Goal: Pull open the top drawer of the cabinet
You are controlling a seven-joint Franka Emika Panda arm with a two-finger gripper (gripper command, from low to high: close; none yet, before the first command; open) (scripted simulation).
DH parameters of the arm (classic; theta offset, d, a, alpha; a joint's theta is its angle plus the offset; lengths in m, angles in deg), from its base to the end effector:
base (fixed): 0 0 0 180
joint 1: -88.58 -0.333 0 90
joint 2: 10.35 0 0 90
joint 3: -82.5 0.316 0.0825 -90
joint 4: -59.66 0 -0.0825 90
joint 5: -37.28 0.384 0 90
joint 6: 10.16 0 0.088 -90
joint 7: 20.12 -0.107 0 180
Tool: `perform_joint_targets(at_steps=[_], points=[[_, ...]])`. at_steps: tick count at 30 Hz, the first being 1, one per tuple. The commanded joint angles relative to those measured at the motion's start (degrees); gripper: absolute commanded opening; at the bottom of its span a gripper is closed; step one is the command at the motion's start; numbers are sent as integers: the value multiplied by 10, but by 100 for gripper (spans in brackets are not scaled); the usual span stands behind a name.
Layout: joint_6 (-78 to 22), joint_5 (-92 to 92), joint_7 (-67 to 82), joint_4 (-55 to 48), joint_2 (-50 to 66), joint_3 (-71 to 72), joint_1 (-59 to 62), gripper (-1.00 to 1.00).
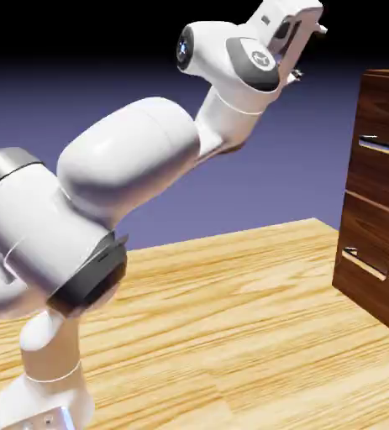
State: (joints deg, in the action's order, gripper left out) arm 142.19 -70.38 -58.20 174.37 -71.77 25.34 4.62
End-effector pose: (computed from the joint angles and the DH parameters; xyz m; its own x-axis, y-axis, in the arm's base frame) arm 0.4764 -0.0333 0.7111 -0.0187 0.3068 0.9516 0.1581 -0.9389 0.3058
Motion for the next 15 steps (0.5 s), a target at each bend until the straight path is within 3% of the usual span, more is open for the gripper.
perform_joint_targets(at_steps=[1, 15], points=[[-5, -25, 1, -11, -7, -13, -19, 0], [-75, -374, 15, -161, -100, -198, -289, 0]])
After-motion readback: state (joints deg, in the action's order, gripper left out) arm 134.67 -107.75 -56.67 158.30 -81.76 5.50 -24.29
